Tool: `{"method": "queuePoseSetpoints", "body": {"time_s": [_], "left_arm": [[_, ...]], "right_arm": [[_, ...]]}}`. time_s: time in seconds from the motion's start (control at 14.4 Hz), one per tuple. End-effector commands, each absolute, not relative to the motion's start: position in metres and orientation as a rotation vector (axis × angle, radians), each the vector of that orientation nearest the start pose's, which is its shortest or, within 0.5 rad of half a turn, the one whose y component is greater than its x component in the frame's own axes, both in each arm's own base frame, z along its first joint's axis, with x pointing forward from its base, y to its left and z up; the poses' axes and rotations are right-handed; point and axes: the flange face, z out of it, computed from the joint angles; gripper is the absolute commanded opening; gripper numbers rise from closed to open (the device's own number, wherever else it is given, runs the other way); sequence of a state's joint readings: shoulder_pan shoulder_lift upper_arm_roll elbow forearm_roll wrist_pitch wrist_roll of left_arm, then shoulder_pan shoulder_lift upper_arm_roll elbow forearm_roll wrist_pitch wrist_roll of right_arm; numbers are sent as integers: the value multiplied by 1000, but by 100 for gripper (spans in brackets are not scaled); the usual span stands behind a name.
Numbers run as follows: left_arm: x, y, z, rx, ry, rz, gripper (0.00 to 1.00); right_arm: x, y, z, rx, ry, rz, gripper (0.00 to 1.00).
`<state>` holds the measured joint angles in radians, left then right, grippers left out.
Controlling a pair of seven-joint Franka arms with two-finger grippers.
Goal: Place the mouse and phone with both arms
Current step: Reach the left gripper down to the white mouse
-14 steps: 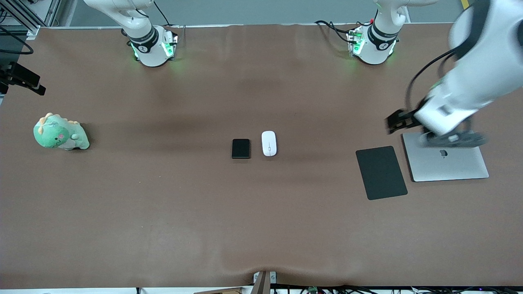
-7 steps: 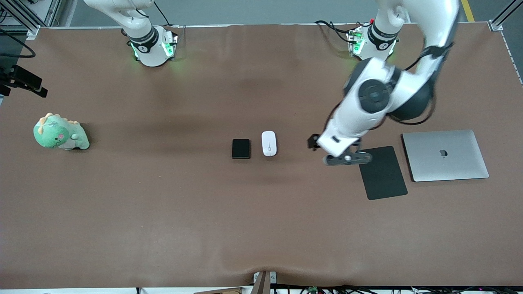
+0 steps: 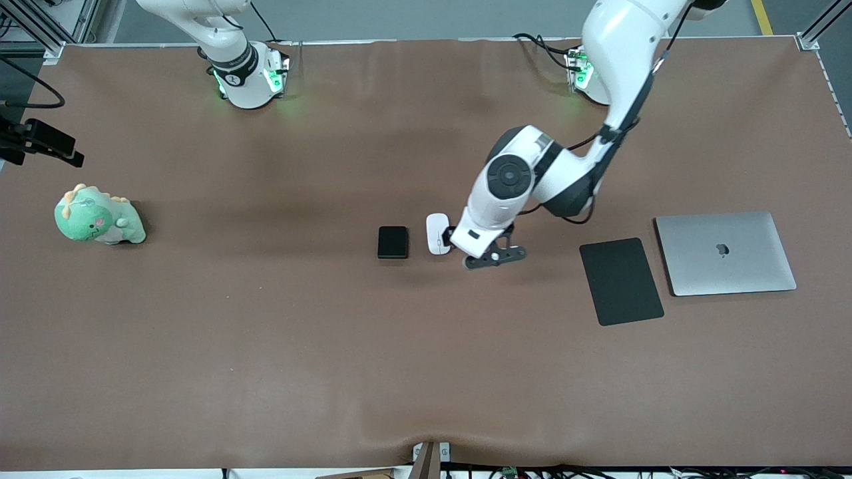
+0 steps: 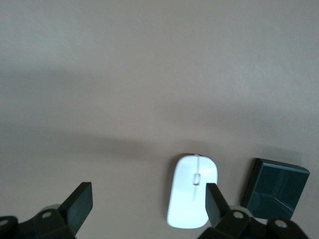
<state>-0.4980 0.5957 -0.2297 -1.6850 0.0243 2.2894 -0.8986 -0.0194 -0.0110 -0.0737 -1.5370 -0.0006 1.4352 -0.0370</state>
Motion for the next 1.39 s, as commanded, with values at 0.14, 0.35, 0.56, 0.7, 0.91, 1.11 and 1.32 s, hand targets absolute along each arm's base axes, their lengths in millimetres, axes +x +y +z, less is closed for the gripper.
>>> {"method": "queuePoseSetpoints", "body": {"time_s": [0.14, 0.35, 0.56, 0.7, 0.91, 1.11, 1.32], "left_arm": [[498, -477, 217, -3234, -355, 71, 100], [485, -486, 198, -3221, -338, 98, 100], [479, -494, 185, -3242, -352, 77, 100], [475, -502, 179, -3253, -345, 69, 100], [471, -502, 170, -3239, -312, 66, 95], [476, -496, 175, -3217, -303, 35, 68], [492, -479, 189, -3170, -303, 27, 47]], "right_arm": [[553, -56, 611, -3107, 72, 200, 100], [566, -54, 591, -3106, 63, 229, 100], [581, -45, 564, -3102, 38, 286, 100], [592, -34, 545, -3105, 8, 304, 100], [602, -10, 527, -3105, -41, 326, 100], [609, 34, 520, -3099, -126, 286, 100], [611, 71, 508, -3062, -16, 301, 100]]}}
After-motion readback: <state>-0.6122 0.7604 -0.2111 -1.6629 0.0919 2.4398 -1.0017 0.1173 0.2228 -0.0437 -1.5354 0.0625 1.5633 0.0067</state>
